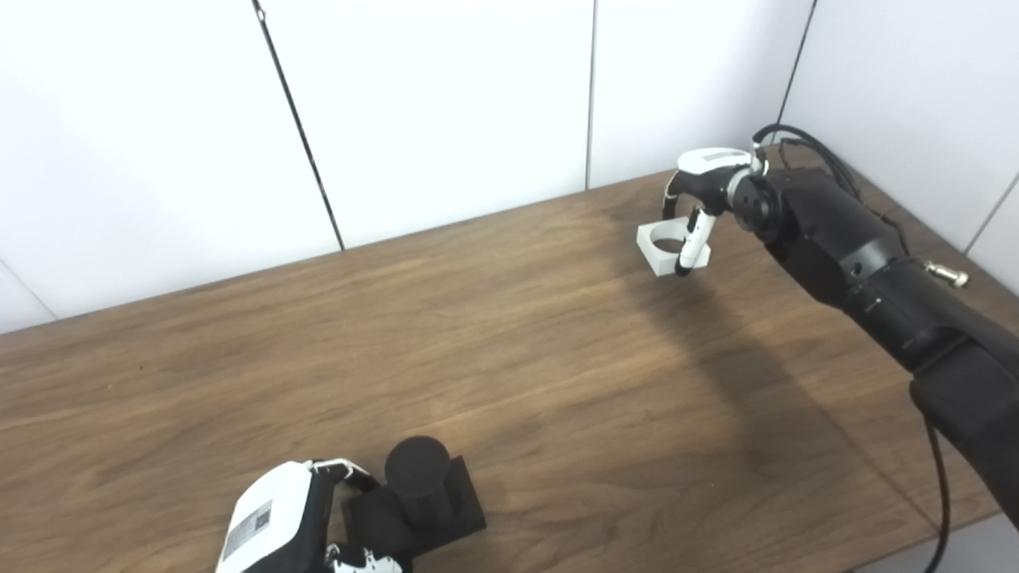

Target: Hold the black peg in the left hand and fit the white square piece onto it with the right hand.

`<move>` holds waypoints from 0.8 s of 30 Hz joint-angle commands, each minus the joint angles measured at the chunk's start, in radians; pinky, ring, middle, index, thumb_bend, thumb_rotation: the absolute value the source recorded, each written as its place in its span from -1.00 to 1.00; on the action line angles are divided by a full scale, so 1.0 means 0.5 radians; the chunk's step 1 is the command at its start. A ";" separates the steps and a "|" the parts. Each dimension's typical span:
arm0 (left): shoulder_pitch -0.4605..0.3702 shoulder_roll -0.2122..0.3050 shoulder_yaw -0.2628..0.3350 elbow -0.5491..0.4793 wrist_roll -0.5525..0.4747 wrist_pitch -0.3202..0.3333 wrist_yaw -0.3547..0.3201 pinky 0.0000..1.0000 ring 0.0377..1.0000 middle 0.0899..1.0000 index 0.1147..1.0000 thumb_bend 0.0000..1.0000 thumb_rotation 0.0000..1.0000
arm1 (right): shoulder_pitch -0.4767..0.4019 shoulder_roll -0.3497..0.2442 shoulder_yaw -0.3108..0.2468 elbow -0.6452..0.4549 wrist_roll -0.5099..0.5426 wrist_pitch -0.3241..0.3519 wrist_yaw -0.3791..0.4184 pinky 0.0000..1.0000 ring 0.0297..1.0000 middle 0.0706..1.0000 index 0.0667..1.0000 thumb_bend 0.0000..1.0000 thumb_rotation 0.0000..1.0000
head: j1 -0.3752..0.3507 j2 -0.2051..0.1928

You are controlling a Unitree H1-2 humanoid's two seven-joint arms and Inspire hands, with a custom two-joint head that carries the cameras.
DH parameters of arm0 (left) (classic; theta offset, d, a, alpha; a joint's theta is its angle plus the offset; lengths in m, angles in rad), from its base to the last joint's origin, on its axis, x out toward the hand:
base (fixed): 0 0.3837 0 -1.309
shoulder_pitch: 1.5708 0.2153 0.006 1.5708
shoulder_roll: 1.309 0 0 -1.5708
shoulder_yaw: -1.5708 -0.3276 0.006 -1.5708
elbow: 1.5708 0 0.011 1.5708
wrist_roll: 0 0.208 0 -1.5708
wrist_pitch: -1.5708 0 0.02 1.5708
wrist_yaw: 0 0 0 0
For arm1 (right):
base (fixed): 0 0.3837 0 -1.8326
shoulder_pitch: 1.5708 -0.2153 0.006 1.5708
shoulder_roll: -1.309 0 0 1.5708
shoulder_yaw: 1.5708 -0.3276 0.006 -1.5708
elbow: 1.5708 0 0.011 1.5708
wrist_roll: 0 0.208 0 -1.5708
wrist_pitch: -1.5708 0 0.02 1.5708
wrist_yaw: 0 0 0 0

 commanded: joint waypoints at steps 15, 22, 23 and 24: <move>-0.007 -0.026 0.003 -0.075 0.022 -0.006 -0.050 0.89 0.83 0.55 -0.17 0.05 -0.90 | -0.043 -0.050 -0.014 -0.099 -0.033 -0.019 -0.023 1.00 0.97 0.81 0.29 0.76 -0.57 | 0.010 0.015; -0.005 -0.045 0.003 -0.070 0.036 -0.011 -0.042 0.90 0.84 0.55 -0.17 0.05 -0.90 | -0.026 -0.052 -0.033 -0.089 -0.011 -0.080 -0.078 1.00 0.92 0.71 -0.09 0.08 -0.71 | 0.017 0.018; -0.003 -0.046 0.001 -0.068 0.035 -0.014 -0.034 0.89 0.83 0.54 -0.17 0.05 -0.90 | -0.026 -0.054 -0.031 -0.088 -0.015 -0.087 -0.081 1.00 0.91 0.69 -0.10 0.06 -0.71 | 0.017 0.018; -0.002 -0.047 -0.001 -0.068 0.034 -0.016 -0.031 0.89 0.82 0.53 -0.17 0.05 -0.90 | -0.026 -0.055 -0.031 -0.088 -0.017 -0.092 -0.083 1.00 0.91 0.68 -0.10 0.05 -0.72 | 0.017 0.019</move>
